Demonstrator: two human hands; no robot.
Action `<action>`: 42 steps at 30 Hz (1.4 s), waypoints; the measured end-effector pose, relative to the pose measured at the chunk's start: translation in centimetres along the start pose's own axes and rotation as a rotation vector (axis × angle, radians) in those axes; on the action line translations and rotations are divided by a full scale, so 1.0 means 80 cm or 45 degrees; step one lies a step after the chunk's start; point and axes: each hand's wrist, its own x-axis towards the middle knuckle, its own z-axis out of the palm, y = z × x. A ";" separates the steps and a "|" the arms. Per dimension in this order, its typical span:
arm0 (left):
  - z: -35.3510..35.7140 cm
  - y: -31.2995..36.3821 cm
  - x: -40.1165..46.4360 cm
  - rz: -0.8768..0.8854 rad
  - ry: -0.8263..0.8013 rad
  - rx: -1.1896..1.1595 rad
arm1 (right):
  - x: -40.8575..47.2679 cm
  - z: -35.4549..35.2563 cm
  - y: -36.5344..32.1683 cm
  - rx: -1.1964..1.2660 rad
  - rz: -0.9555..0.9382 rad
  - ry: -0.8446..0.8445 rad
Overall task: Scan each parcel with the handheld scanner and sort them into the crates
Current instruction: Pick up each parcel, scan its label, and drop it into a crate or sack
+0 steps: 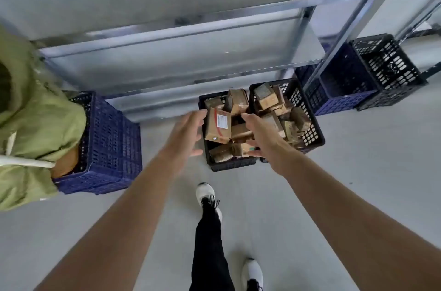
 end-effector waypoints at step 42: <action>0.061 -0.335 0.620 -0.219 0.305 -0.077 | 0.681 0.070 0.238 0.297 0.461 0.267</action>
